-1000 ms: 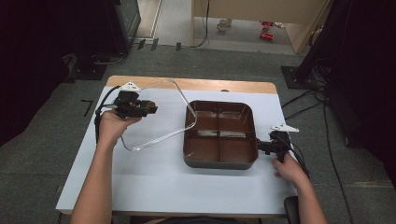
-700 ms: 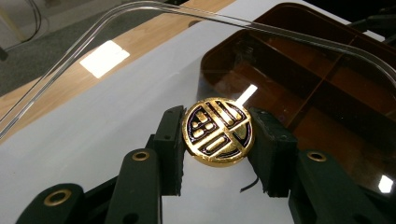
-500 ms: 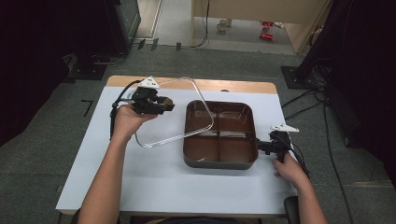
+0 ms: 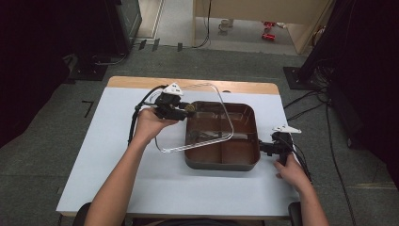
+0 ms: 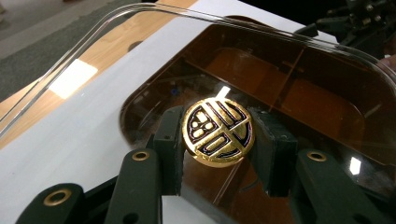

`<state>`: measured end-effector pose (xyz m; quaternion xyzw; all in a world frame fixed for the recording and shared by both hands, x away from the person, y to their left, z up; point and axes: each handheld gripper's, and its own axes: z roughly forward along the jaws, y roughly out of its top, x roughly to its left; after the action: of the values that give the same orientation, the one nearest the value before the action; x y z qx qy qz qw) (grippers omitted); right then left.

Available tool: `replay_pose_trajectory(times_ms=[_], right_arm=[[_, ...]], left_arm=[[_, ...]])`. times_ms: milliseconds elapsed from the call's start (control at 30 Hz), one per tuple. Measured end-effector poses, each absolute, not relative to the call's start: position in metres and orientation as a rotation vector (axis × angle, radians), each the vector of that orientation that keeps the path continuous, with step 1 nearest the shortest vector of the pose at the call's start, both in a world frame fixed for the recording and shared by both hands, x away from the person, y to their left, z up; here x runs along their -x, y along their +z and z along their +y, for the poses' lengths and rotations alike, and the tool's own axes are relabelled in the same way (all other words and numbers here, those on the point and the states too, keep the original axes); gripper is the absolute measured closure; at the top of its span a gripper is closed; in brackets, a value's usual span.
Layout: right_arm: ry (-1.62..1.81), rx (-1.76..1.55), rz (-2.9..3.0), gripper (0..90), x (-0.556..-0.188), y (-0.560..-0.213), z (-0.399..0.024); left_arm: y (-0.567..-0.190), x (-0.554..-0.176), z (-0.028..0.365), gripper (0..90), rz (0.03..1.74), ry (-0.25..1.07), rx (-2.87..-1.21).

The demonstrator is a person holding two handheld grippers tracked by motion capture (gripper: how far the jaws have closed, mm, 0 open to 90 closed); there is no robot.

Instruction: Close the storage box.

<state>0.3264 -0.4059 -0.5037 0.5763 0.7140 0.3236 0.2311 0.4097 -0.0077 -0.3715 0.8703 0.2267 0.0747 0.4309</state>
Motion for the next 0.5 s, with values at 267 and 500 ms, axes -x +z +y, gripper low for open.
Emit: replay_pose_trajectory(times_ms=[267, 500], right_arm=[[0.89, -1.583, 1.963, 14.7, -0.326, -0.504, -0.406], [0.899, -1.586, 1.964, 14.2, -0.326, -0.504, -0.406]], left_arm=[[-0.382, -0.408, -0.036, 59.4, 0.486, 0.105, -2.204], [-0.389, -0.405, -0.053, 59.4, 0.436, 0.127, -2.24]])
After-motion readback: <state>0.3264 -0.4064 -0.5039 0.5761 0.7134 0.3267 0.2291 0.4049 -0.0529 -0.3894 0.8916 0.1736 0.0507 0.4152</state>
